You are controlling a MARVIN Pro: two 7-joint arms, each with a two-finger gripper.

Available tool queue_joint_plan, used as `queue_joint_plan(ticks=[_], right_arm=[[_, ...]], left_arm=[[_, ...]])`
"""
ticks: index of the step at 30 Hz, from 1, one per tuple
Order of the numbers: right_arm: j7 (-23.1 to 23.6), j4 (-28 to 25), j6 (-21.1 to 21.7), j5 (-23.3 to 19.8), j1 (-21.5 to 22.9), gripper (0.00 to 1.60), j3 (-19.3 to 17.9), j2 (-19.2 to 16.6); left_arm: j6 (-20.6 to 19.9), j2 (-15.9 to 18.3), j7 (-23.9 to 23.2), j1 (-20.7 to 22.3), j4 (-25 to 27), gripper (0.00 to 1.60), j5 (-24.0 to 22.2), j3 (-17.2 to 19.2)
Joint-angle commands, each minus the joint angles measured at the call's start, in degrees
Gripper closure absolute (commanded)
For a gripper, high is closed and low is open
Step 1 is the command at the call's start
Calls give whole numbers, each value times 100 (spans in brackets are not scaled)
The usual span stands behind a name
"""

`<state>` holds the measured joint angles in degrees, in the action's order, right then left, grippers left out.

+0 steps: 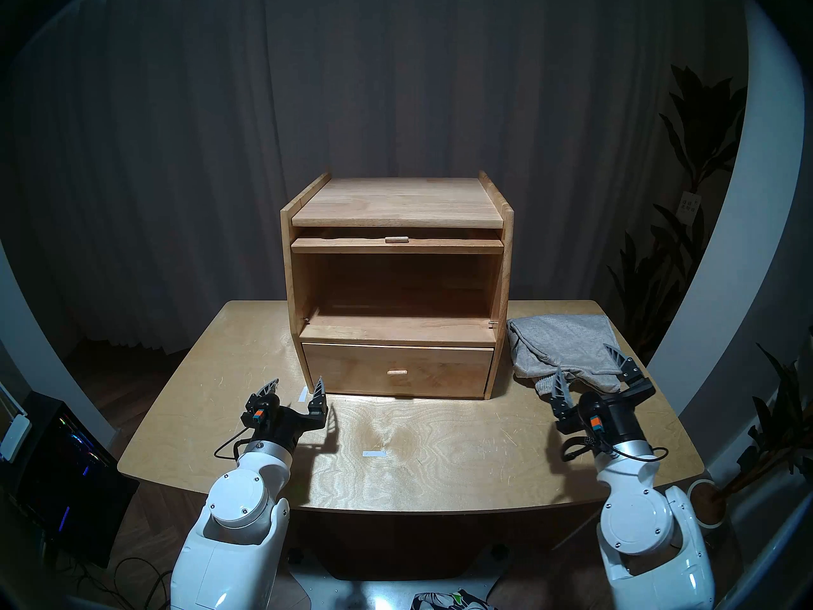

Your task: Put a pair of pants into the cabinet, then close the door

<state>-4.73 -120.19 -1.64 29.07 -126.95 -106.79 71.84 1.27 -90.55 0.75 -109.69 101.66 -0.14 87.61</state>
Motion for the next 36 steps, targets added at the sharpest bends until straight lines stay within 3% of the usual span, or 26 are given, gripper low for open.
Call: queue_joint_plan(ticks=[1, 2, 3, 6, 8, 14, 23, 36], right_arm=[[158, 273, 258, 552, -7, 0, -789, -607], [271, 384, 272, 641, -13, 0, -1022, -778], [295, 473, 316, 738, 65, 0, -984, -738], [724, 872, 254, 1036, 219, 0, -1350, -975], [1017, 1119, 199, 1243, 383, 0, -1283, -1114], [1555, 1617, -38, 1707, 884, 0, -747, -1488], [1777, 2032, -121, 1771, 1436, 0, 214, -2043], [1602, 2935, -77, 1802, 2226, 0, 1080, -1927]], left_arm=[[32, 1, 2, 67, 100, 0, -1, 9], [33, 1, 3, 68, 103, 0, 0, 9], [34, 1, 3, 69, 106, 0, 0, 9], [39, 0, 3, 68, 121, 0, 0, 10], [41, 0, 3, 66, 132, 0, 0, 11], [43, 0, 3, 60, 147, 0, 0, 12], [42, 0, 3, 61, 146, 0, 1, 12], [40, -2, 3, 64, 134, 0, 3, 11]])
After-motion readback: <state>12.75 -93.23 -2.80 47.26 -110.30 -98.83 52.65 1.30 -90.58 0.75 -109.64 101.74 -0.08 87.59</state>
